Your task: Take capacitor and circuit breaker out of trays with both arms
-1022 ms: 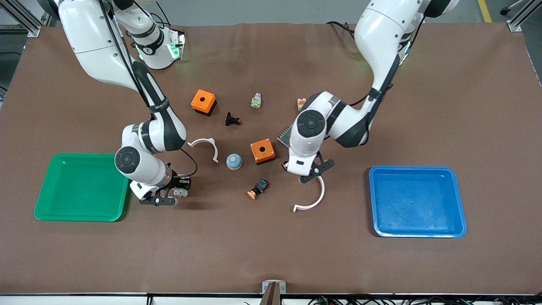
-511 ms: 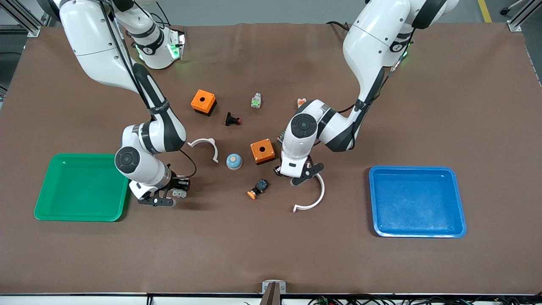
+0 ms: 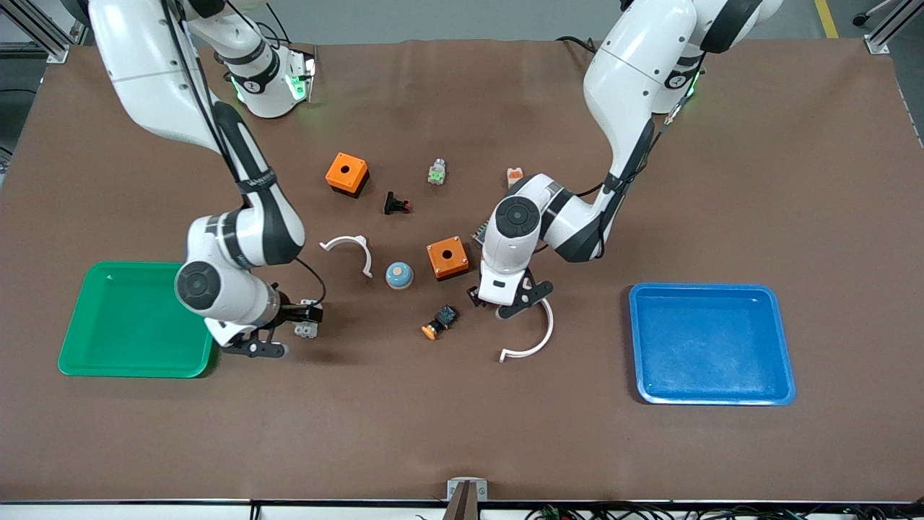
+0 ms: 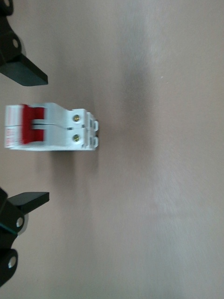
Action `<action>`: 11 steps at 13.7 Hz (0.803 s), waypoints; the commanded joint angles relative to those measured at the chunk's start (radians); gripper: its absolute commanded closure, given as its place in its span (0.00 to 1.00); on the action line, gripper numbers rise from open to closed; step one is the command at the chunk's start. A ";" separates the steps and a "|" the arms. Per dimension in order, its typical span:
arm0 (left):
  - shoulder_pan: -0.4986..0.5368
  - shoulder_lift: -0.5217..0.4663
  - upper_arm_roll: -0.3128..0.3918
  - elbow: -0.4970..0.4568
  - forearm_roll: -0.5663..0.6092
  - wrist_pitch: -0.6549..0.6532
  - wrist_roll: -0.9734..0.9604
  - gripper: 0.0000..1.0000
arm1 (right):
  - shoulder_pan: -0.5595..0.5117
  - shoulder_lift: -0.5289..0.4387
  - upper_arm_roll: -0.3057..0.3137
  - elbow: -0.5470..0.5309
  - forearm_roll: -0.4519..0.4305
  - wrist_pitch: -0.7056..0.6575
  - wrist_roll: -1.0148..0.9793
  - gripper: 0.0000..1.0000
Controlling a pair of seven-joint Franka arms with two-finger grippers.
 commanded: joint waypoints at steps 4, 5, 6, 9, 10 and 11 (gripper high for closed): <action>0.087 -0.190 0.023 -0.011 0.069 -0.181 0.177 0.00 | -0.093 -0.107 -0.003 0.176 -0.018 -0.335 -0.057 0.00; 0.114 -0.229 0.023 -0.011 0.069 -0.229 0.222 0.00 | -0.115 -0.133 -0.004 0.176 -0.018 -0.359 -0.097 0.00; 0.144 -0.266 0.023 -0.011 0.069 -0.275 0.268 0.00 | -0.142 -0.161 -0.004 0.176 -0.018 -0.397 -0.137 0.00; 0.237 -0.385 0.023 -0.009 0.071 -0.448 0.438 0.00 | -0.199 -0.250 -0.004 0.176 -0.098 -0.497 -0.169 0.00; 0.272 -0.418 0.023 -0.008 0.071 -0.474 0.489 0.00 | -0.201 -0.279 -0.004 0.176 -0.128 -0.523 -0.171 0.00; 0.312 -0.450 0.020 -0.009 0.069 -0.503 0.556 0.00 | -0.211 -0.298 -0.004 0.179 -0.131 -0.545 -0.182 0.00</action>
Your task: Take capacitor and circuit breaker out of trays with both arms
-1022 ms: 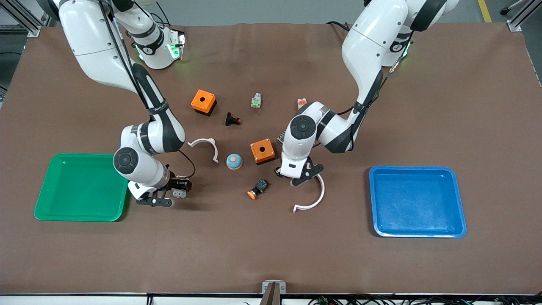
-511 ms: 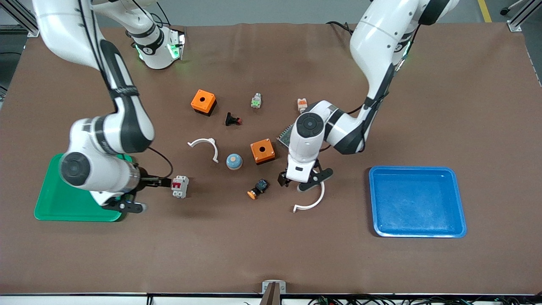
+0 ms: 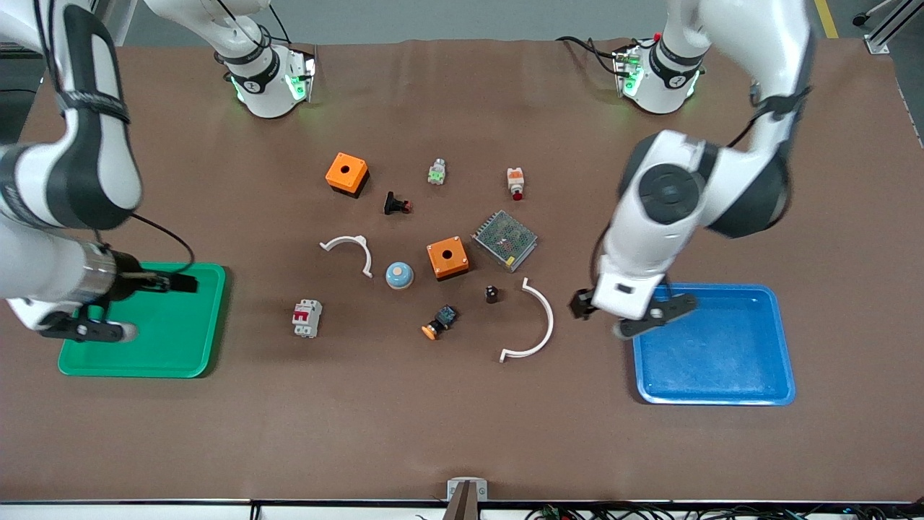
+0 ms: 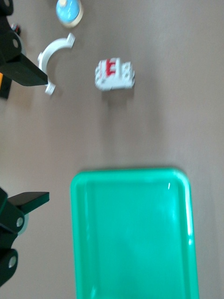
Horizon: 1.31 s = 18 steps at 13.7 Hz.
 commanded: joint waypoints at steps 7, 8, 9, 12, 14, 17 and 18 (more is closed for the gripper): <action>0.223 -0.303 -0.014 -0.040 0.001 -0.343 0.500 0.00 | -0.061 -0.089 0.019 0.089 -0.024 -0.116 -0.043 0.00; 0.236 -0.331 -0.016 -0.047 -0.004 -0.361 0.541 0.00 | -0.055 -0.087 0.019 0.097 -0.034 -0.116 -0.038 0.00; 0.265 -0.355 -0.019 -0.047 -0.011 -0.395 0.573 0.00 | -0.056 -0.090 0.019 0.097 -0.037 -0.114 -0.034 0.00; 0.348 -0.415 -0.034 -0.060 -0.065 -0.458 0.680 0.00 | -0.067 -0.095 0.019 0.099 -0.021 -0.117 -0.038 0.00; 0.369 -0.455 -0.042 -0.095 -0.093 -0.457 0.679 0.00 | -0.066 -0.121 0.019 0.099 -0.019 -0.168 -0.041 0.00; 0.409 -0.495 -0.074 -0.121 -0.094 -0.449 0.677 0.00 | -0.079 -0.184 0.019 0.084 -0.016 -0.182 -0.047 0.00; 0.409 -0.496 -0.074 -0.121 -0.096 -0.447 0.670 0.00 | -0.081 -0.207 0.021 0.070 -0.014 -0.194 -0.050 0.00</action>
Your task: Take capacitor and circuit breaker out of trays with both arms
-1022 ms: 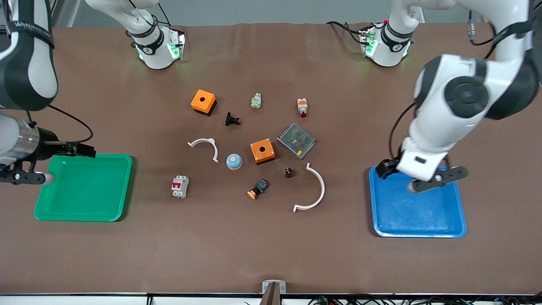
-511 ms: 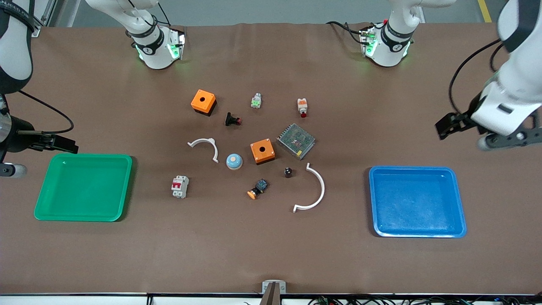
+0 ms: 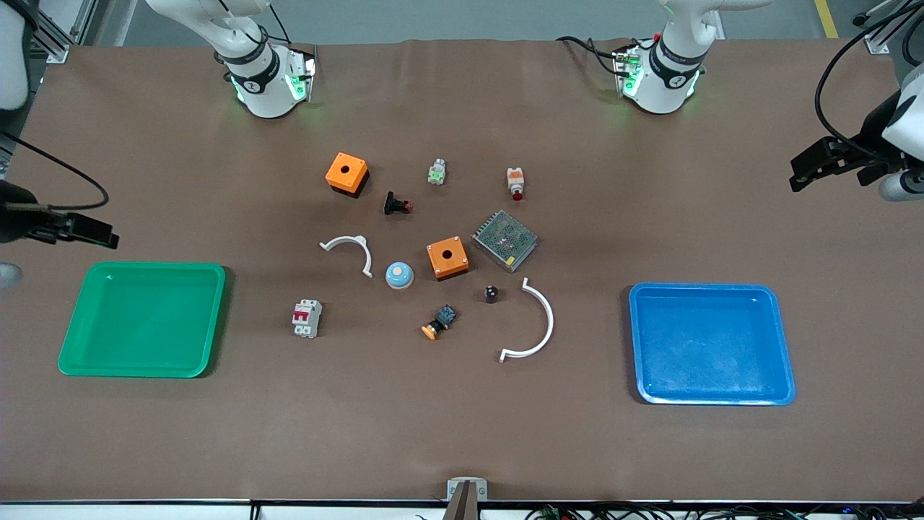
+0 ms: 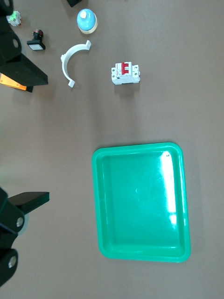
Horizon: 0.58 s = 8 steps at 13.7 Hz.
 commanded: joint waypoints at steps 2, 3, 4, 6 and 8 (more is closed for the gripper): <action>0.018 -0.041 -0.017 -0.037 -0.016 0.016 -0.003 0.00 | -0.031 -0.111 0.017 -0.095 0.029 -0.018 -0.025 0.00; 0.018 -0.041 -0.017 -0.037 -0.016 0.017 -0.003 0.00 | -0.054 -0.136 0.017 -0.129 0.036 -0.011 -0.027 0.00; 0.015 -0.040 -0.017 -0.036 -0.015 0.021 -0.003 0.00 | -0.068 -0.153 0.017 -0.150 0.036 -0.008 -0.029 0.00; 0.014 -0.032 -0.019 -0.034 -0.016 0.021 0.003 0.00 | -0.069 -0.190 0.019 -0.158 0.036 -0.016 -0.030 0.00; 0.011 -0.030 -0.020 -0.034 -0.016 0.021 0.005 0.00 | -0.068 -0.245 0.019 -0.198 0.036 -0.005 -0.030 0.00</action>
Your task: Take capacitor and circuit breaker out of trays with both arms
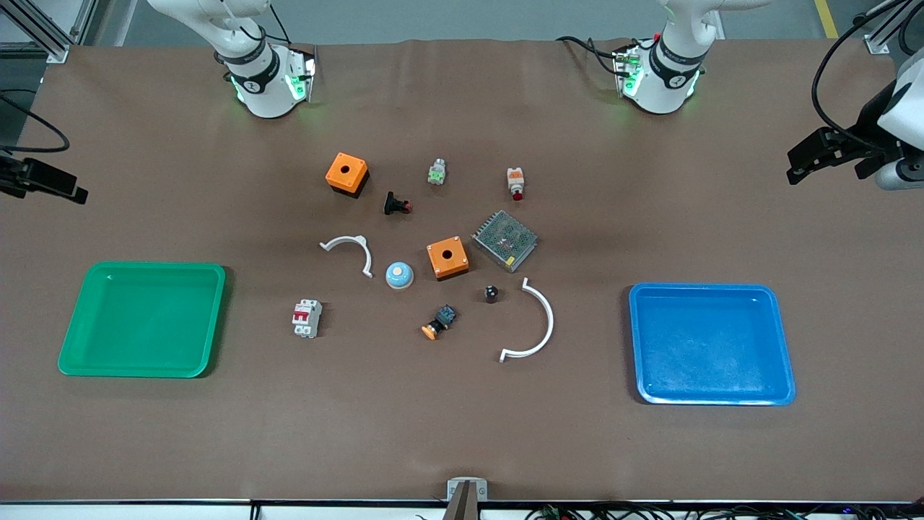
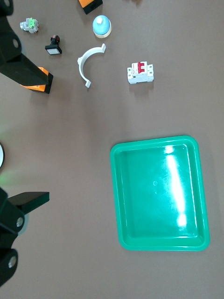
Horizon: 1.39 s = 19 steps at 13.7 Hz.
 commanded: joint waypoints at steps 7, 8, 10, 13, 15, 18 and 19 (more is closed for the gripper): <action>0.008 -0.018 -0.021 -0.010 -0.012 -0.004 -0.003 0.00 | 0.035 -0.131 0.023 -0.105 0.007 0.025 0.008 0.00; 0.013 -0.019 -0.019 -0.009 -0.012 -0.013 -0.003 0.00 | 0.041 -0.136 0.023 -0.107 0.007 0.023 0.012 0.00; 0.012 -0.019 -0.021 -0.003 -0.003 -0.014 0.000 0.00 | 0.049 -0.139 0.023 -0.108 0.007 0.018 0.037 0.00; 0.008 0.005 -0.021 0.022 -0.002 -0.014 0.006 0.00 | 0.047 -0.154 0.020 -0.124 0.007 0.026 0.038 0.00; 0.007 0.011 -0.019 0.031 0.001 -0.014 0.009 0.00 | 0.047 -0.167 0.018 -0.144 0.007 0.043 0.037 0.00; 0.005 0.011 -0.021 0.036 0.001 -0.014 0.011 0.00 | 0.047 -0.210 0.020 -0.212 0.005 0.087 0.037 0.00; 0.007 0.011 -0.021 0.036 0.001 -0.016 0.012 0.00 | 0.047 -0.208 0.020 -0.211 -0.006 0.087 0.035 0.00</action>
